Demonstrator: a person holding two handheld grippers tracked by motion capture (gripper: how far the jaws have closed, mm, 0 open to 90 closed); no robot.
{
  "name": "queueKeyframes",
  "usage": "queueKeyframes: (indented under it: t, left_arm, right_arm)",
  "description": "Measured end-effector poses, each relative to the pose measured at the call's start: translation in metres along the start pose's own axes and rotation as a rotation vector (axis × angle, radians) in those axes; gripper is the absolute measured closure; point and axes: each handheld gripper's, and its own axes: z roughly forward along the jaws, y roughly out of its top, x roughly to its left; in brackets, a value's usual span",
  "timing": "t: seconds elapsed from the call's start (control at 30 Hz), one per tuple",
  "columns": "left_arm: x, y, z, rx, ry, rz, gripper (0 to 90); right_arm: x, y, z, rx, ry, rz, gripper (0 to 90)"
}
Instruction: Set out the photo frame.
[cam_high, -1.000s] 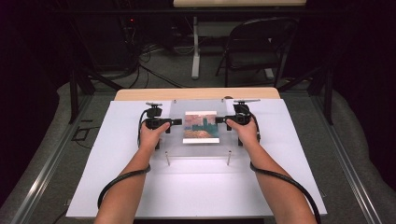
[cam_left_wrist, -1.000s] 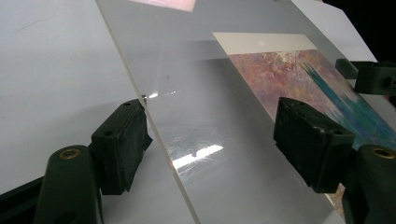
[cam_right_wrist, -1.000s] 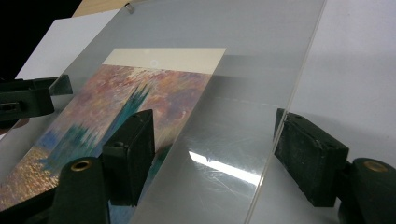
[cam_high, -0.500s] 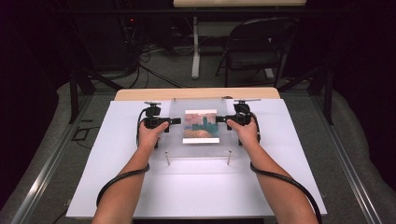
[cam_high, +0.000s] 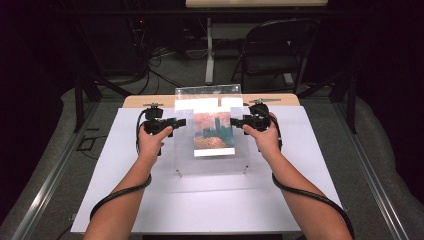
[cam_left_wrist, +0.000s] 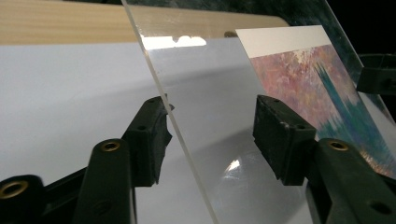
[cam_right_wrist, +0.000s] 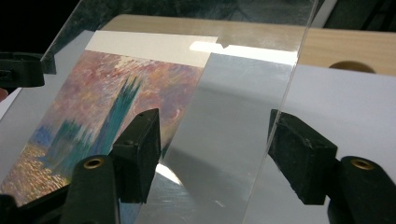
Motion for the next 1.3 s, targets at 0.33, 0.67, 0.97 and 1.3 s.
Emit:
queueKeyframes:
  t: [0.33, 0.67, 0.97, 1.3]
  left_arm:
    - [-0.019, -0.006, -0.033, -0.089, -0.033, 0.036, 56.9]
    - [-0.046, -0.023, -0.076, -0.165, -0.083, 0.118, 66.4]
    - [-0.071, -0.048, -0.115, -0.183, -0.102, 0.205, 73.5]
    - [-0.087, -0.074, -0.136, -0.201, -0.108, 0.282, 73.4]
  right_arm:
    - [0.015, -0.009, -0.038, -0.108, 0.012, -0.103, 41.2]
    - [0.039, -0.027, -0.084, -0.197, -0.009, -0.267, 46.7]
    - [0.062, -0.047, -0.128, -0.231, -0.002, -0.256, 63.2]
    - [0.069, -0.069, -0.156, -0.238, 0.073, -0.209, 71.2]
